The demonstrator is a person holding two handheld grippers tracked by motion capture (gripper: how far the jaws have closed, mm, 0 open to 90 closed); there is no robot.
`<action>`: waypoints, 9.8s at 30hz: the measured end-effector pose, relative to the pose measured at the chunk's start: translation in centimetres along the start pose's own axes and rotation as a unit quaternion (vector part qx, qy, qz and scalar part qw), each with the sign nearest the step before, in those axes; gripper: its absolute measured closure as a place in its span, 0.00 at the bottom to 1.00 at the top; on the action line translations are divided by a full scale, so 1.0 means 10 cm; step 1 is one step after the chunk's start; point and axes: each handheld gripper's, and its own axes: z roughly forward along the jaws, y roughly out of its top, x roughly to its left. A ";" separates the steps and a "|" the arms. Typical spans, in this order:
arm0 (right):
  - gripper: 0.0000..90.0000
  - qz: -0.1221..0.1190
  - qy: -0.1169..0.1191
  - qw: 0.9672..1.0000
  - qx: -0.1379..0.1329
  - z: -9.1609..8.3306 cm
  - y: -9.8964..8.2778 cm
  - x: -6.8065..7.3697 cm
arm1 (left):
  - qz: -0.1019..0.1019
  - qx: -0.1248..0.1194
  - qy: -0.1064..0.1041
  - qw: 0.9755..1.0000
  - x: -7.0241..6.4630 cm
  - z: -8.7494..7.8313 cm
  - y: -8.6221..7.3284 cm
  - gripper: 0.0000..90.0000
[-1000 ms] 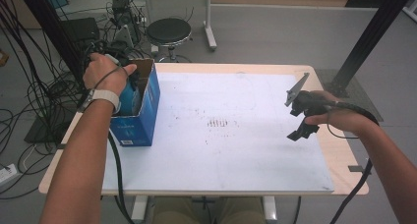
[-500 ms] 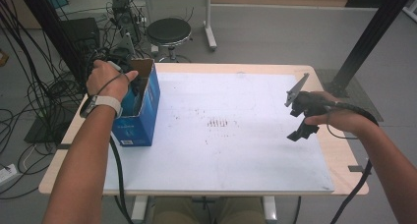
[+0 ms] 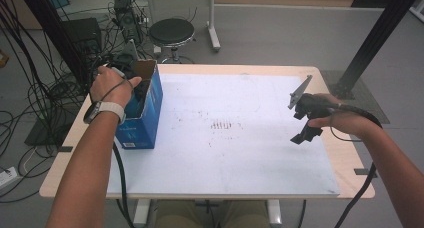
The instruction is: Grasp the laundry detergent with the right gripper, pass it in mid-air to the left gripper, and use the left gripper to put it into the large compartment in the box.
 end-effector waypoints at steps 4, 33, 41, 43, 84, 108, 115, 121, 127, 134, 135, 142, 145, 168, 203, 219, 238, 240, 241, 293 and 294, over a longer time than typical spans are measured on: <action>0.07 -0.001 -0.001 1.000 0.000 0.00 0.00 0.00 | 0.002 0.002 -0.001 1.000 0.00 0.04 0.00 0.42; 0.07 0.003 0.001 1.000 0.000 0.02 -0.02 0.00 | 0.005 0.007 0.001 1.000 0.00 0.20 -0.04 0.42; 0.07 0.004 0.004 1.000 -0.001 0.03 -0.02 0.00 | 0.007 0.013 0.001 1.000 0.00 0.26 -0.06 0.42; 0.07 0.004 0.004 1.000 0.000 0.03 -0.02 0.00 | 0.006 0.012 0.001 1.000 0.01 0.27 -0.06 0.42; 0.07 0.003 0.004 1.000 0.001 0.03 0.00 0.03 | 0.005 0.011 -0.005 1.000 0.03 0.29 -0.08 0.42; 0.07 0.002 0.003 1.000 0.001 0.02 -0.01 0.04 | 0.004 0.009 -0.005 1.000 0.03 0.29 -0.09 0.42; 0.07 0.002 0.003 1.000 0.001 0.02 -0.01 0.04 | 0.004 0.009 -0.004 1.000 0.03 0.29 -0.09 0.42; 0.07 0.002 0.001 1.000 0.001 0.02 -0.01 0.04 | 0.004 0.010 -0.004 1.000 0.03 0.29 -0.09 0.42; 0.07 0.002 0.002 1.000 0.001 0.01 -0.01 0.04 | 0.004 0.009 -0.005 1.000 0.03 0.29 -0.10 0.42; 0.07 0.002 0.002 1.000 0.001 0.02 0.00 0.04 | 0.004 0.009 -0.005 1.000 0.03 0.29 -0.09 0.42; 0.07 0.002 0.002 1.000 0.001 0.02 0.00 0.04 | 0.004 0.009 -0.005 1.000 0.03 0.29 -0.09 0.42; 0.07 0.000 0.001 1.000 0.001 0.02 0.01 0.04 | 0.004 0.008 -0.004 1.000 0.03 0.29 -0.10 0.42; 0.07 0.000 0.002 1.000 0.001 0.02 0.00 0.04 | 0.005 0.008 -0.004 1.000 0.03 0.29 -0.09 0.42; 0.07 0.003 0.004 1.000 -0.001 0.03 -0.02 0.05 | 0.006 0.008 -0.004 1.000 0.03 0.29 -0.09 0.42; 0.07 0.003 0.008 1.000 0.000 0.04 -0.02 0.07 | 0.019 -0.009 -0.007 1.000 0.02 0.30 -0.10 0.35; 0.07 -0.001 0.013 1.000 0.003 0.05 -0.01 0.09 | 0.037 -0.017 -0.017 0.999 0.03 0.19 -0.12 0.31; 0.07 -0.009 0.017 1.000 0.007 0.03 0.07 0.13 | 0.051 -0.033 0.001 0.998 0.05 -0.11 -0.14 0.15; 0.07 -0.011 0.014 1.000 0.006 0.01 0.07 0.13 | 0.053 -0.035 -0.003 0.998 0.06 -0.16 -0.14 0.15; 0.07 -0.010 0.014 1.000 0.005 0.01 0.07 0.13 | 0.057 -0.037 -0.005 0.998 0.06 -0.19 -0.14 0.14; 0.06 0.023 -0.012 1.000 -0.006 -0.26 0.00 0.04 | 0.372 -0.094 -0.111 0.917 -0.96 -1.13 -0.37 0.10; 0.06 0.023 -0.012 1.000 -0.008 -0.26 0.00 0.04 | 0.378 -0.092 -0.112 0.914 -0.99 -1.12 -0.38 0.10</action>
